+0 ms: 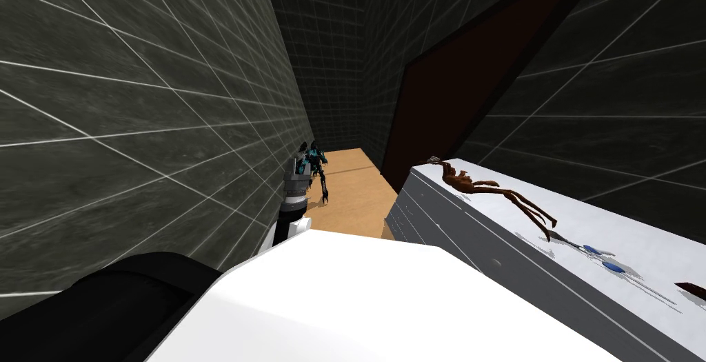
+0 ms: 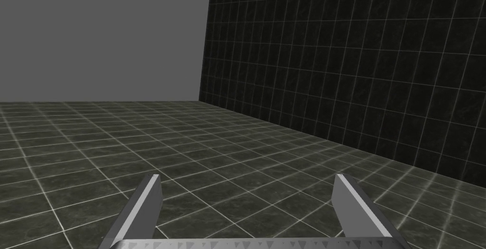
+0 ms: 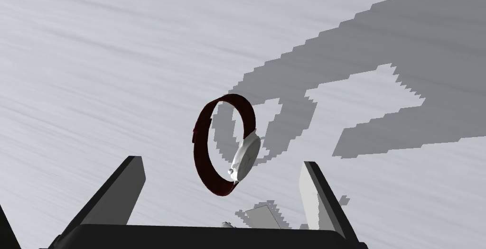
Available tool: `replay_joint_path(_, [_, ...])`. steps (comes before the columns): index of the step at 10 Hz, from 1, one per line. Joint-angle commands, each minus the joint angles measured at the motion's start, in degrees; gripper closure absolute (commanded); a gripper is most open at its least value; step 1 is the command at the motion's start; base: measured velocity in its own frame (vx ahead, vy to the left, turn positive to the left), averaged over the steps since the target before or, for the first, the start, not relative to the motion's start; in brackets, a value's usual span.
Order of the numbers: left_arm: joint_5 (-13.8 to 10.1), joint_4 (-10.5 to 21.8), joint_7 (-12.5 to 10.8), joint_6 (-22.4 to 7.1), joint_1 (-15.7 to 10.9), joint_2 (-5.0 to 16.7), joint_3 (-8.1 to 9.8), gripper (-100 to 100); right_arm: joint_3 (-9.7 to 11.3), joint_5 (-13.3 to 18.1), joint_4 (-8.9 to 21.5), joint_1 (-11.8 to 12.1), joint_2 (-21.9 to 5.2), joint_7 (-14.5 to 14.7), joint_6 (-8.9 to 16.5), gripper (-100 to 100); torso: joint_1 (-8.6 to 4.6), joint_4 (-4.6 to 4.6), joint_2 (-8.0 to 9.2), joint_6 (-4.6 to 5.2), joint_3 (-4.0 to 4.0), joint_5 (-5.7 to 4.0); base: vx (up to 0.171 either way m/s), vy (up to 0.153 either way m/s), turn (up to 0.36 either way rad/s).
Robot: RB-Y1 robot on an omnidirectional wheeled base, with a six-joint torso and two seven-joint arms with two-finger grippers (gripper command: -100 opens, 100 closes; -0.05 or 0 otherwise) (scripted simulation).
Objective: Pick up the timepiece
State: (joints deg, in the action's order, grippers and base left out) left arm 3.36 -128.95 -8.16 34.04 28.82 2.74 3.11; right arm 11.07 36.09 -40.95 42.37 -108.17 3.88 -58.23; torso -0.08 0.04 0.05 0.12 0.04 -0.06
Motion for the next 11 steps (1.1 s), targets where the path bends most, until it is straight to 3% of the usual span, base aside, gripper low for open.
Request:
replay_joint_path(1, [0.0, 0.0, 0.0, 0.0, 0.0, 0.0, 0.0, 0, 2.1, -2.9, -1.1, 2.9, -2.9, 2.7, 1.9, -100, 0.0, 0.0, 0.0, 0.0, 0.0, 0.0, 0.0, 0.0, 0.0])
replay_joint_path(2, [0.0, 0.0, 0.0, 0.0, 0.0, 0.0, 0.0, 0, 1.7, -4.9, -0.5, 4.2, -1.6, 4.0, 1.8, -100, 0.02, -0.01, -0.02, -0.01, -0.01, 0.01, 0.056, 0.006, -0.069])
replay_joint_path(4, [0.0, 0.0, 0.0, 0.0, 0.0, 0.0, 0.0, 0, 1.7, -3.6, -0.5, 4.2, -1.6, 4.0, 1.8, -100, 0.03, -0.05, -0.21, 0.01, -0.12, 0.0, 0.06, 0.009, -0.029])
replay_joint_path(5, [0.0, 0.0, 0.0, 0.0, 0.0, 0.0, 0.0, 0, 1.7, -4.9, -0.5, 4.2, -1.6, 4.0, 1.8, -100, 0.02, -0.05, -0.19, -0.01, -0.11, 0.0, 0.015, -0.005, 0.018])
replay_joint_path(8, [0.0, 0.0, 0.0, 0.0, 0.0, 0.0, 0.0, 0, 1.9, -4.8, 0.8, 3.7, 0.8, 7.7, 2.0, -100, -0.03, -0.05, -0.23, 0.0, -0.13, -0.02, 0.075, 0.001, -0.061])
replay_joint_path(10, [0.0, 0.0, 0.0, 0.0, 0.0, 0.0, 0.0, 0, 1.9, -5.9, 0.8, 3.7, 0.8, 7.7, 2.0, -100, 0.05, -0.08, -0.31, -0.01, -0.19, 0.0, 0.062, 0.014, -0.023])
replay_joint_path(11, [0.0, 0.0, 0.0, 0.0, 0.0, 0.0, 0.0, 0, 1.9, -5.0, 0.8, 3.7, 0.8, 7.7, 2.0, -100, 0.03, -0.06, -0.2, -0.02, -0.13, 0.0, 0.009, 0.0, 0.007])
